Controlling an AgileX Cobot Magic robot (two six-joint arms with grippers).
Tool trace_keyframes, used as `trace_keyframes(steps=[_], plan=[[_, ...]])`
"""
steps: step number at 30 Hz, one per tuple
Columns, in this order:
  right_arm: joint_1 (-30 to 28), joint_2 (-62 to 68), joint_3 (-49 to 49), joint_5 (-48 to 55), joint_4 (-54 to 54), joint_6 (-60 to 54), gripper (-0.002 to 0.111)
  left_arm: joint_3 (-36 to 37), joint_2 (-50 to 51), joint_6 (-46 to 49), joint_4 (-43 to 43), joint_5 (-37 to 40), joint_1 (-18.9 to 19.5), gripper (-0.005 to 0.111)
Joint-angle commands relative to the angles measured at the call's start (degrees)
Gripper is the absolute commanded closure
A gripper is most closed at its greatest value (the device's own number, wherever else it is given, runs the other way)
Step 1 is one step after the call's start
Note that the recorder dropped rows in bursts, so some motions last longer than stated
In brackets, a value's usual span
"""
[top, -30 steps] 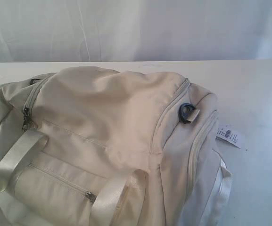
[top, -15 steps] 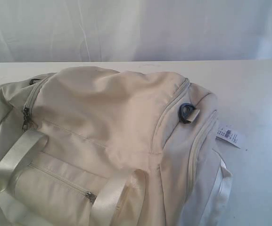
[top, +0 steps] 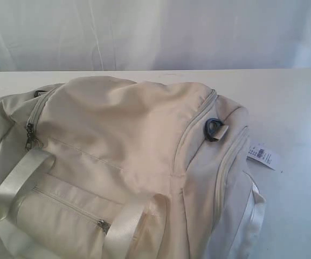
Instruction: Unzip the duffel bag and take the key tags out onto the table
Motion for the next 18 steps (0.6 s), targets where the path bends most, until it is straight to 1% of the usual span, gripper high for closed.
trace_keyframes(steps=[1,4,7,11,12,15,18], plan=[[0.25,-0.38,-0.19,-0.67,-0.23,0.00,0.108,0.27,-0.30,-0.39,-0.15,-0.22,0.24,0.107],[0.25,-0.38,-0.19,-4.50,-0.23,0.00,0.108,0.27,-0.30,0.22,-0.15,-0.53,0.24,0.107],[0.25,-0.38,-0.19,-8.52,-0.23,0.00,0.108,0.27,-0.30,3.87,-0.15,-2.87,0.24,0.107],[0.25,-0.38,-0.19,-15.01,-0.23,0.00,0.108,0.27,-0.30,8.10,-0.15,-9.65,0.24,0.107],[0.25,-0.38,-0.19,-17.32,-0.23,0.00,0.108,0.27,-0.30,8.30,-0.15,-13.26,0.24,0.107],[0.25,-0.38,-0.19,-21.30,-0.23,0.00,0.108,0.27,-0.30,8.30,-0.15,-17.75,0.24,0.107],[0.25,-0.38,-0.19,-24.29,0.10,0.00,0.108,0.27,-0.30,8.07,-0.15,-24.32,0.24,0.107]])
